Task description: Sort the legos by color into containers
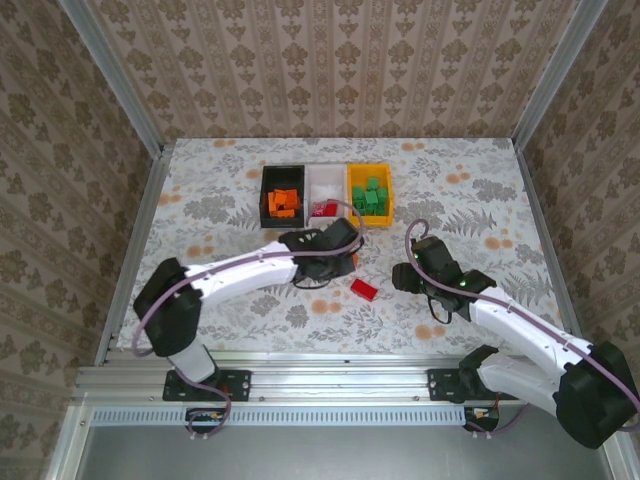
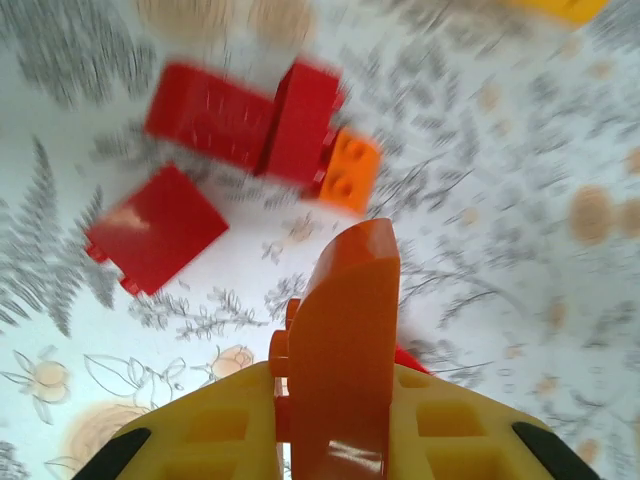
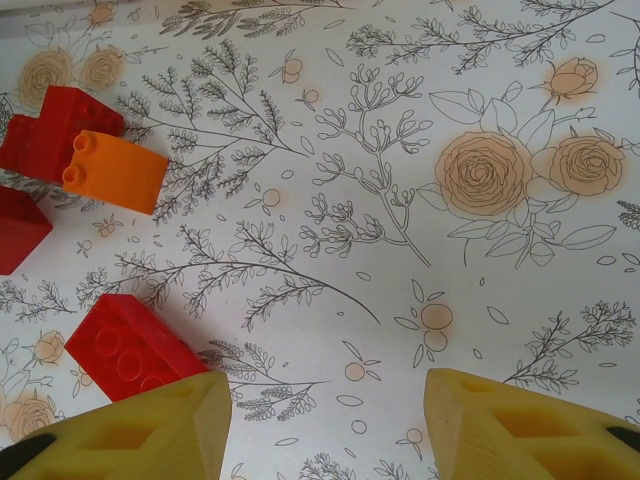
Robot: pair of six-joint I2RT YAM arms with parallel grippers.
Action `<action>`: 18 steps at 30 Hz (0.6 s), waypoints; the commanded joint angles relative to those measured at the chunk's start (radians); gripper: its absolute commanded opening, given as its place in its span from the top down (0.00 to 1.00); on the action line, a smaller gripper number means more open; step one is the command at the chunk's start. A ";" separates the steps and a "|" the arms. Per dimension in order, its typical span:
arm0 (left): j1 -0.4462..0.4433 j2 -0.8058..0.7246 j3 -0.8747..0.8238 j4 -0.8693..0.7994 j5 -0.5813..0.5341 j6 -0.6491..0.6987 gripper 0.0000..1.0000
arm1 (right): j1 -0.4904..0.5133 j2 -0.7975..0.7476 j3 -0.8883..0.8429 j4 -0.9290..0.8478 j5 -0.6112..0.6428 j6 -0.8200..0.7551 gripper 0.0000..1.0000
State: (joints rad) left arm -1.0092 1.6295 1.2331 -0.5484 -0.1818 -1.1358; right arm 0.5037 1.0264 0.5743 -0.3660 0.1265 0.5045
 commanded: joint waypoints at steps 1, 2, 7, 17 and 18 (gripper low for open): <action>0.110 -0.058 0.061 -0.073 -0.049 0.185 0.77 | -0.004 0.011 0.031 0.008 -0.014 0.002 0.45; 0.155 -0.059 0.079 -0.081 -0.030 0.228 0.77 | -0.004 0.012 0.033 0.008 -0.016 0.002 0.46; 0.394 0.024 0.200 -0.129 0.047 0.425 0.77 | -0.003 0.004 0.032 0.005 -0.022 0.009 0.46; 0.578 0.455 0.626 -0.265 0.179 0.653 0.72 | 0.001 -0.012 0.026 -0.022 -0.028 0.015 0.45; 0.586 0.487 0.663 -0.286 0.181 0.656 0.72 | 0.001 -0.012 0.024 -0.023 -0.031 0.014 0.45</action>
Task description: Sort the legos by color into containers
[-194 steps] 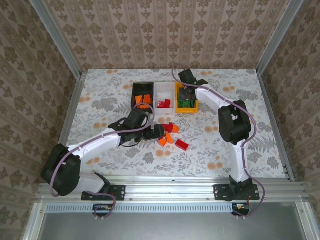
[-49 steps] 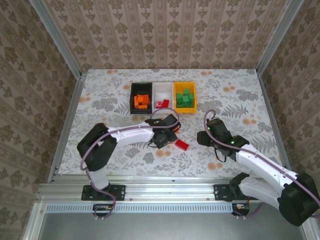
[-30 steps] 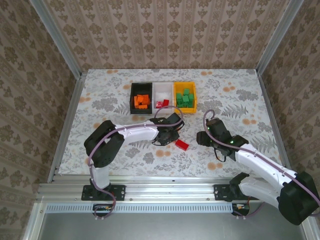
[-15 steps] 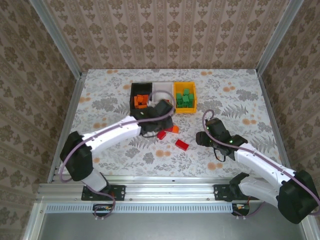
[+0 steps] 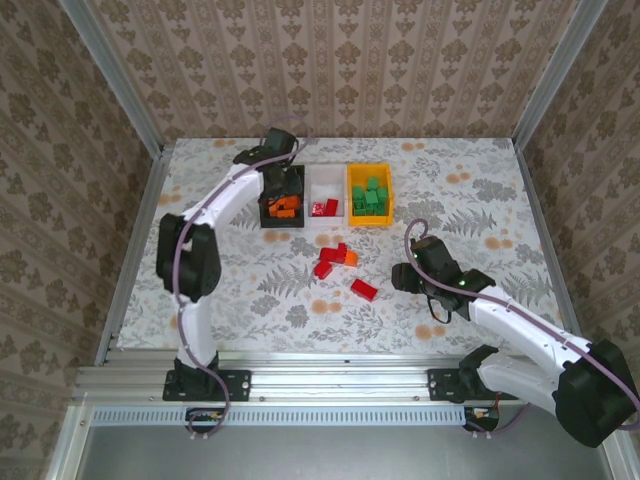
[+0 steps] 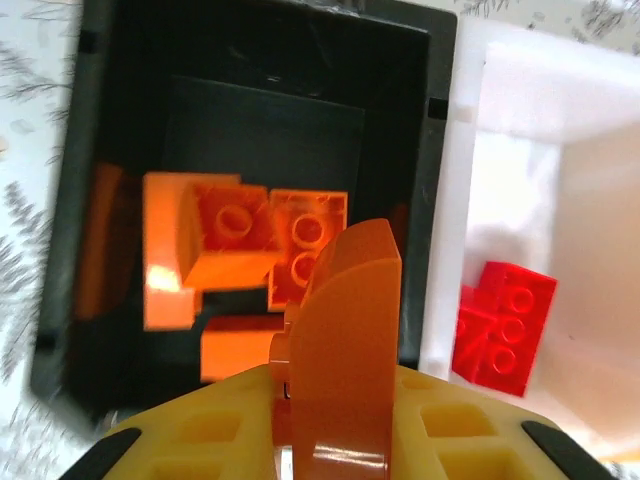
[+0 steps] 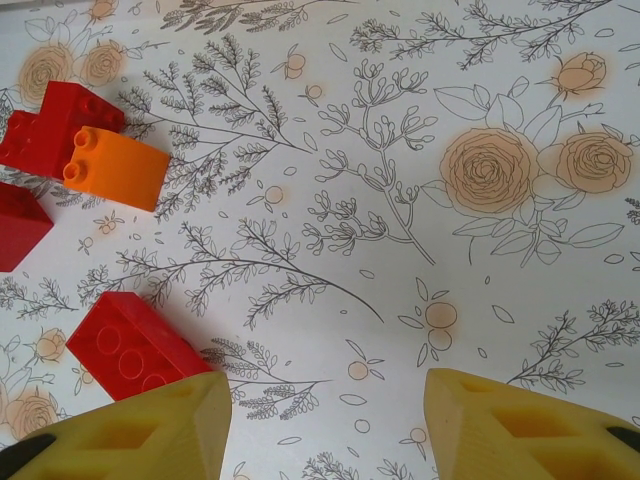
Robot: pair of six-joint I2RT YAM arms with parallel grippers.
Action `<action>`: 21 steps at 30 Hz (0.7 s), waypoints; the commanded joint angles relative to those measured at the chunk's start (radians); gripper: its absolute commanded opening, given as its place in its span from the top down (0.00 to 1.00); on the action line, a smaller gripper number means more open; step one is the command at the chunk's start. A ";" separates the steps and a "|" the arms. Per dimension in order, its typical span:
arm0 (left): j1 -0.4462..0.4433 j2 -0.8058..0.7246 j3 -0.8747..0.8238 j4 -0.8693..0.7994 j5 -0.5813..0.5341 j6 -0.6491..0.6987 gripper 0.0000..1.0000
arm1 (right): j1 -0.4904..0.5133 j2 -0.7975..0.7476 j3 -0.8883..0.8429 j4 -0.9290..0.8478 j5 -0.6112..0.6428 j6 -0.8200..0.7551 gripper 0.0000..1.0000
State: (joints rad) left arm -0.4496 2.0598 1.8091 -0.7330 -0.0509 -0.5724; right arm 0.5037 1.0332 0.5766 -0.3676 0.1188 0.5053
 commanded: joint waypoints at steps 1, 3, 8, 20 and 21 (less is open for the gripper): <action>0.034 0.093 0.128 -0.123 0.052 0.099 0.73 | 0.002 -0.016 0.022 -0.024 -0.028 0.013 0.45; 0.048 0.138 0.185 -0.153 0.040 0.101 0.73 | 0.002 -0.013 0.020 -0.027 -0.034 0.013 0.45; 0.070 0.148 0.201 -0.148 0.049 0.103 0.63 | 0.002 -0.010 0.009 -0.028 -0.042 0.009 0.44; 0.001 -0.134 0.019 -0.075 0.122 0.159 0.28 | 0.014 0.028 0.029 -0.004 -0.070 0.007 0.44; -0.014 -0.169 -0.023 -0.061 0.111 0.164 0.27 | 0.017 0.028 0.029 -0.004 -0.071 0.007 0.44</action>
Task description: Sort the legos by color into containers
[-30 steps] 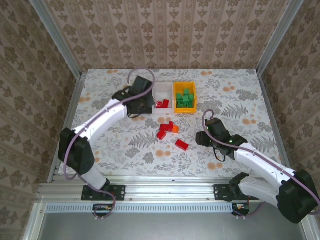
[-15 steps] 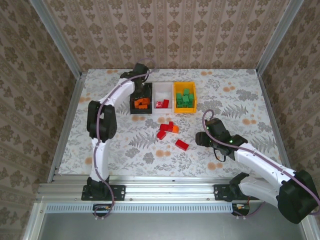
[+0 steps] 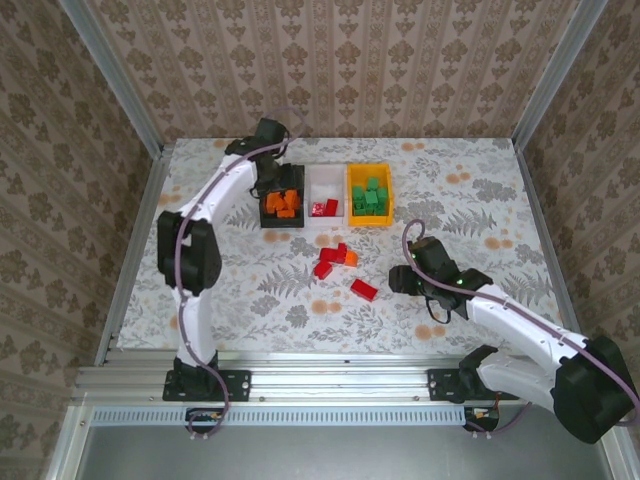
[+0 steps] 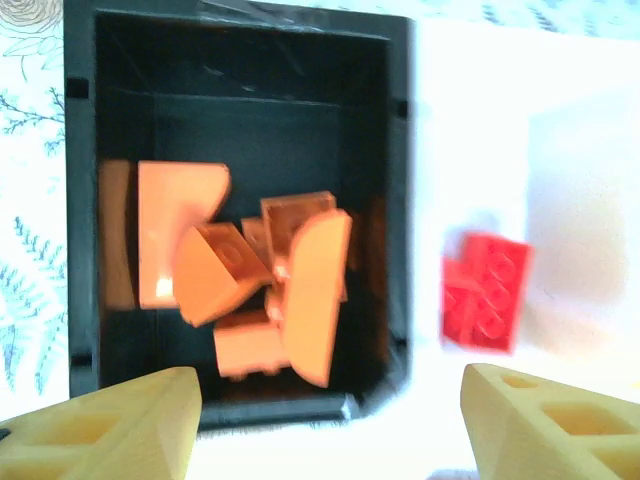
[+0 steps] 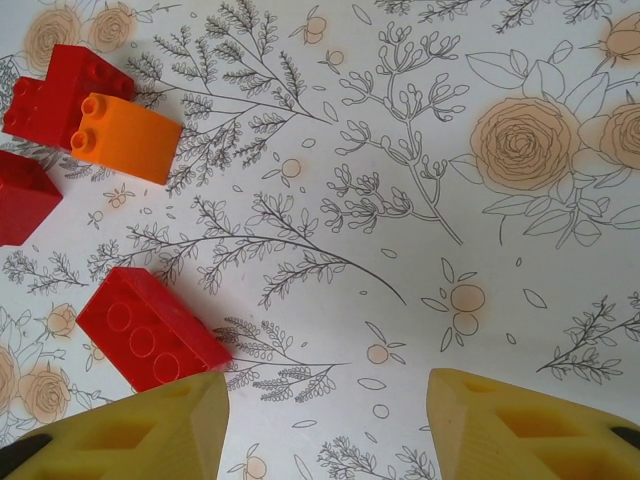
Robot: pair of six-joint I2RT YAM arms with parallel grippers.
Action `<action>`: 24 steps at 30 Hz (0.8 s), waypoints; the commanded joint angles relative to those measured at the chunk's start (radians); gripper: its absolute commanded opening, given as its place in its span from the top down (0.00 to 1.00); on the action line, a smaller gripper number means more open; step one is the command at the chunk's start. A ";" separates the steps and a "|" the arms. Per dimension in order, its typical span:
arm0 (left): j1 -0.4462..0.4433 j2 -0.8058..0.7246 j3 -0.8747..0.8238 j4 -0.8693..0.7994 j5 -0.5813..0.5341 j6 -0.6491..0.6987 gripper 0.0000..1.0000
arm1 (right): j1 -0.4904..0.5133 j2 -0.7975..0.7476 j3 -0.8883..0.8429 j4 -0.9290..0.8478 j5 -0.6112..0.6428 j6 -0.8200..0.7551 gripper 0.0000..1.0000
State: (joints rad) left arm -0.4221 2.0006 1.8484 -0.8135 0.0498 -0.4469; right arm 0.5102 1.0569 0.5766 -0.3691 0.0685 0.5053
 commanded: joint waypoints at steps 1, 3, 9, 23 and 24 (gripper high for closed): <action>-0.072 -0.147 -0.127 0.039 -0.001 0.044 0.27 | 0.015 0.005 0.027 -0.002 -0.025 0.004 0.43; -0.104 -0.233 -0.245 0.087 -0.015 0.041 0.26 | 0.033 0.010 0.026 0.004 -0.038 -0.014 0.41; -0.154 -0.524 -0.674 0.304 -0.007 -0.077 0.15 | 0.188 0.172 0.115 -0.039 -0.029 -0.092 0.32; -0.145 -0.840 -1.160 0.560 0.063 -0.316 0.00 | 0.315 0.543 0.330 -0.103 0.172 -0.174 0.27; -0.144 -0.844 -1.161 0.563 0.064 -0.317 0.00 | 0.316 0.561 0.338 -0.106 0.184 -0.180 0.27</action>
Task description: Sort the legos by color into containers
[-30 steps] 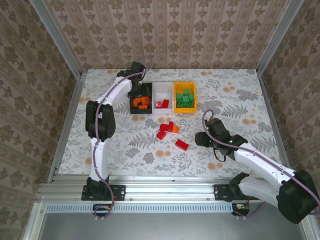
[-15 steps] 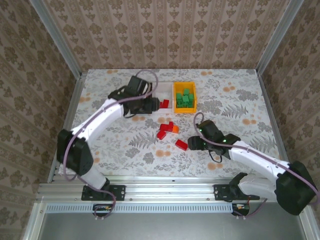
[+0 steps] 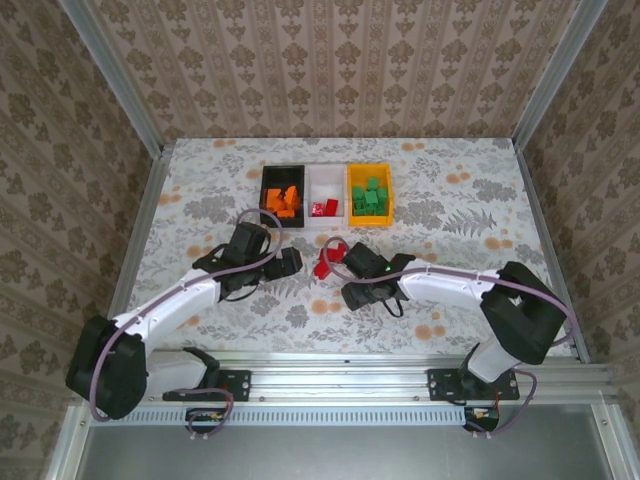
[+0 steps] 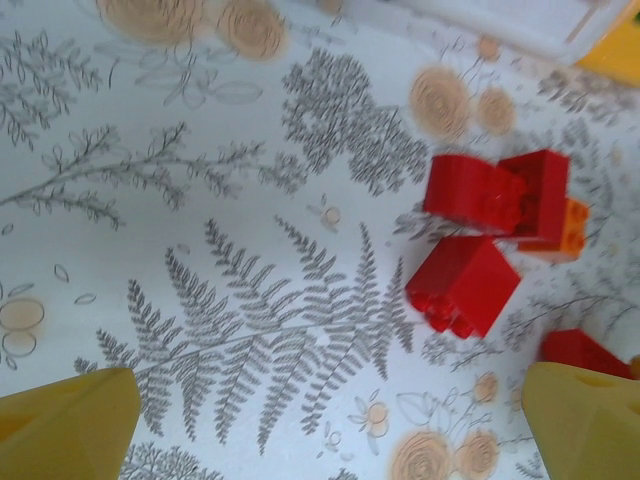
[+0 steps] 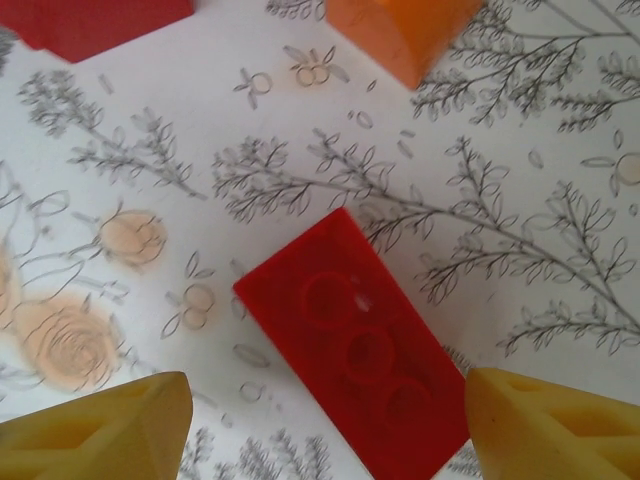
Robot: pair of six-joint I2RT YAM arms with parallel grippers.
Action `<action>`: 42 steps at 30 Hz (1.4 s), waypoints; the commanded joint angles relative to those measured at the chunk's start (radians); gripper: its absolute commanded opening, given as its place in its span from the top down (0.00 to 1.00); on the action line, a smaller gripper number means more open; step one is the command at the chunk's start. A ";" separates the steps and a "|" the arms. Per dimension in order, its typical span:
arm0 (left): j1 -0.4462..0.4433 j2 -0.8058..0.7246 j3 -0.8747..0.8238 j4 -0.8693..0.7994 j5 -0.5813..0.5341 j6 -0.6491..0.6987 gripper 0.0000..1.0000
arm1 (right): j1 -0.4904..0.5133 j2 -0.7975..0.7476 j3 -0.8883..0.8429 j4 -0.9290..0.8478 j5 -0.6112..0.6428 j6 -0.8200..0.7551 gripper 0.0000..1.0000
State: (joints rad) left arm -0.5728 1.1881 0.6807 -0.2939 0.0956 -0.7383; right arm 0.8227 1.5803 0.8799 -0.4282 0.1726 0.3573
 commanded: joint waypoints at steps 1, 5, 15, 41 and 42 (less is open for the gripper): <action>0.006 -0.034 0.005 0.050 0.021 -0.025 0.00 | 0.004 0.061 0.050 -0.053 0.092 -0.037 0.27; 0.010 -0.029 0.005 0.062 0.038 -0.024 0.00 | 0.002 0.114 0.081 -0.061 0.140 -0.042 0.30; 0.011 -0.022 -0.004 0.065 0.047 -0.022 0.00 | -0.002 0.121 0.087 -0.021 0.150 -0.026 0.57; 0.025 -0.086 -0.110 0.083 0.080 -0.127 0.00 | -0.192 0.445 0.812 -0.073 0.038 -0.141 0.69; 0.025 -0.094 -0.112 0.079 0.082 -0.126 0.00 | -0.196 0.469 0.843 -0.077 0.036 -0.146 0.69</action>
State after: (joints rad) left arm -0.5465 1.1324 0.5751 -0.1978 0.1616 -0.8463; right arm 0.6434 1.9930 1.6409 -0.4541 0.2382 0.2424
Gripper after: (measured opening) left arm 0.997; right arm 0.310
